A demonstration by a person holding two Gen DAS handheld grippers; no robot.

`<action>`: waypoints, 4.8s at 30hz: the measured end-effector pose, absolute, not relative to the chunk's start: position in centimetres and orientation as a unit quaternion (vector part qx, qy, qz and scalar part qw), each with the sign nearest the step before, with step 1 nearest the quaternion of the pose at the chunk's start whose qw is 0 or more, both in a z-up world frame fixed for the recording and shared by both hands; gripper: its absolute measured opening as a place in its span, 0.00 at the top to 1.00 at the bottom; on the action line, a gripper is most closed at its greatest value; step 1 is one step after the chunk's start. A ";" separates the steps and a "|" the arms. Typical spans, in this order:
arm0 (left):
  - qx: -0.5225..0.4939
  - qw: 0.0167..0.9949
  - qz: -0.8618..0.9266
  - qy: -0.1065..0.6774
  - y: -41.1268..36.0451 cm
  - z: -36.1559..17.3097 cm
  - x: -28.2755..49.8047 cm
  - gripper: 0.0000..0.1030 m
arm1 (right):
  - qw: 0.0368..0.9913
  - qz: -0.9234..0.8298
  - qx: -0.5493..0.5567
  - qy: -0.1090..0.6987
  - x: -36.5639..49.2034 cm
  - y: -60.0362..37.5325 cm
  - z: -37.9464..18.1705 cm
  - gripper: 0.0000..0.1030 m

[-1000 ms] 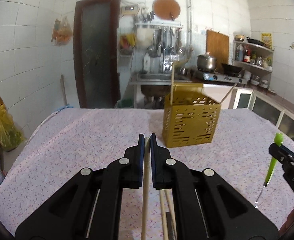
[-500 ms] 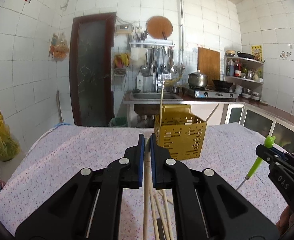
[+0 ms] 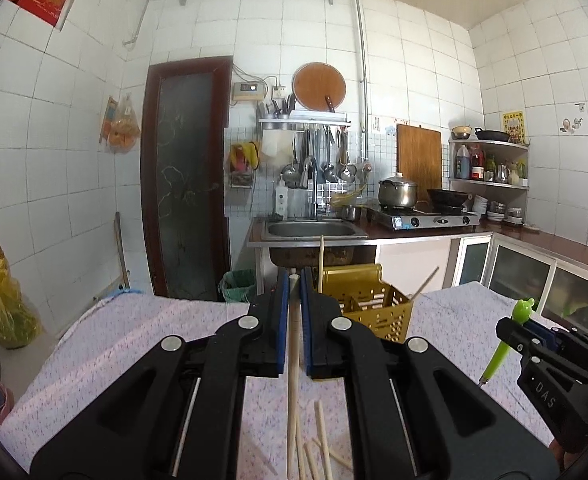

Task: Organize utensils
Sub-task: 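Lift the fork with the right tool while the left tool grasps another chopstick, then drop the fork and chopstick into the yellow holder, opening both tools, then lower the right tool onto the blue spoon and close on it, then lift the blue spoon with the right tool while the left tool grasps a chopstick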

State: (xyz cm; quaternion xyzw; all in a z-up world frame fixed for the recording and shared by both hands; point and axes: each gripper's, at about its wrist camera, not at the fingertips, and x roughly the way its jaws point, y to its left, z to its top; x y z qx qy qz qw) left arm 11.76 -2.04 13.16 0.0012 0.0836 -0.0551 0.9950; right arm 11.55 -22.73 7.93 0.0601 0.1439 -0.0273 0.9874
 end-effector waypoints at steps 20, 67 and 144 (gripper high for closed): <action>-0.033 0.997 -0.063 0.012 -6.1 24.6 25.7 0.95 | 0.995 -0.001 0.033 0.094 24.2 -22.7 19.3 0.85; 0.021 0.981 -0.051 0.185 -1.2 10.7 21.6 0.05 | 0.975 -0.050 0.044 0.213 20.9 -23.4 8.0 0.28; 0.041 0.896 -0.066 0.438 -3.2 -6.4 25.4 0.85 | 0.908 -0.007 0.048 0.416 20.8 -18.4 -6.9 0.90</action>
